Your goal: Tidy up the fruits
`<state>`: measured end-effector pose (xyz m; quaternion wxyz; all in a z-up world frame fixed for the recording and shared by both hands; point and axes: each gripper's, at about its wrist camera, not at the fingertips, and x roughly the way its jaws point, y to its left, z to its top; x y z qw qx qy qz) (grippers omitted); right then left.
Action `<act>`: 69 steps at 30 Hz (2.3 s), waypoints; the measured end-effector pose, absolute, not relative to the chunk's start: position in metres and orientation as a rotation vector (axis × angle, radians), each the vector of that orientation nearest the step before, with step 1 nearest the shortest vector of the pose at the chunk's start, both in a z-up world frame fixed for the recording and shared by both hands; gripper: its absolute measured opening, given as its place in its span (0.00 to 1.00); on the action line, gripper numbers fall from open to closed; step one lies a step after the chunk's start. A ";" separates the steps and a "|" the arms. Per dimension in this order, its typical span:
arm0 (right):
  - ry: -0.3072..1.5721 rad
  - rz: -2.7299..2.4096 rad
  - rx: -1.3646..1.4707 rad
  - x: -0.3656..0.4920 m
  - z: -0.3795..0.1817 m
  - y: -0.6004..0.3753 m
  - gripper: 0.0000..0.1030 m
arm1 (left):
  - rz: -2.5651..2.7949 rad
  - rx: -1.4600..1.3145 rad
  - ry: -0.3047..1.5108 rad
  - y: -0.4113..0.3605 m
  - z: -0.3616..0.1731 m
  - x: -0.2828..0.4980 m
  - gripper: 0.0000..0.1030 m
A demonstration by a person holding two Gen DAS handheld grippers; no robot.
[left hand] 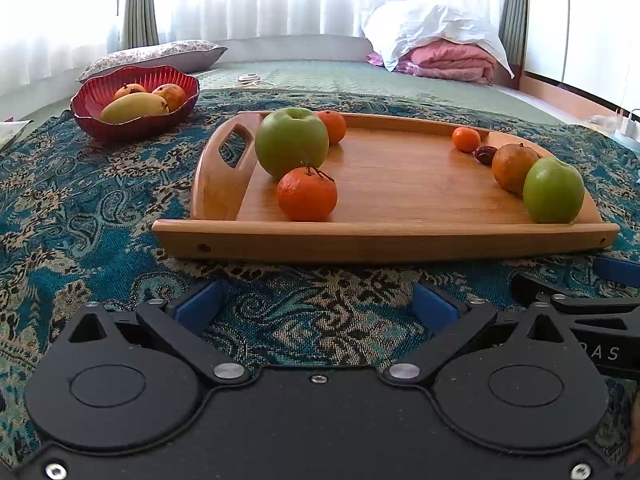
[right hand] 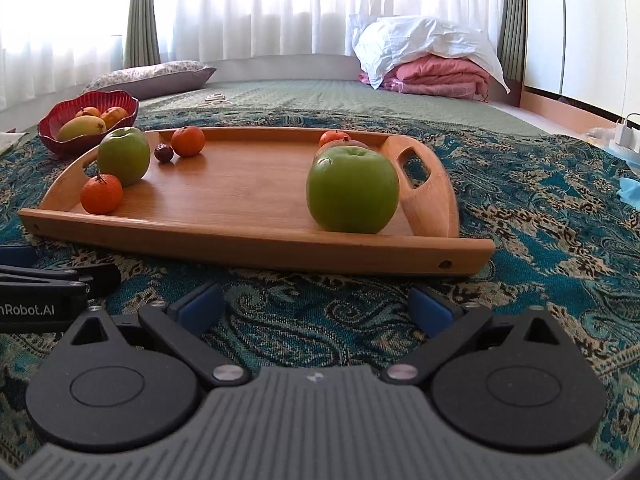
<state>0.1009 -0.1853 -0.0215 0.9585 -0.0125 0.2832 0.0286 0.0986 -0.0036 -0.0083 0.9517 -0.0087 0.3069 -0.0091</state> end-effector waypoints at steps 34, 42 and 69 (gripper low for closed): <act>0.562 0.059 -0.025 0.096 -0.021 -0.188 1.00 | -0.026 -0.022 0.609 -0.003 -0.009 0.095 1.00; 0.562 0.059 -0.025 0.096 -0.021 -0.188 1.00 | -0.026 -0.025 0.608 -0.003 -0.009 0.095 1.00; 0.561 0.059 -0.026 0.096 -0.021 -0.188 1.00 | -0.026 -0.026 0.606 -0.003 -0.009 0.094 1.00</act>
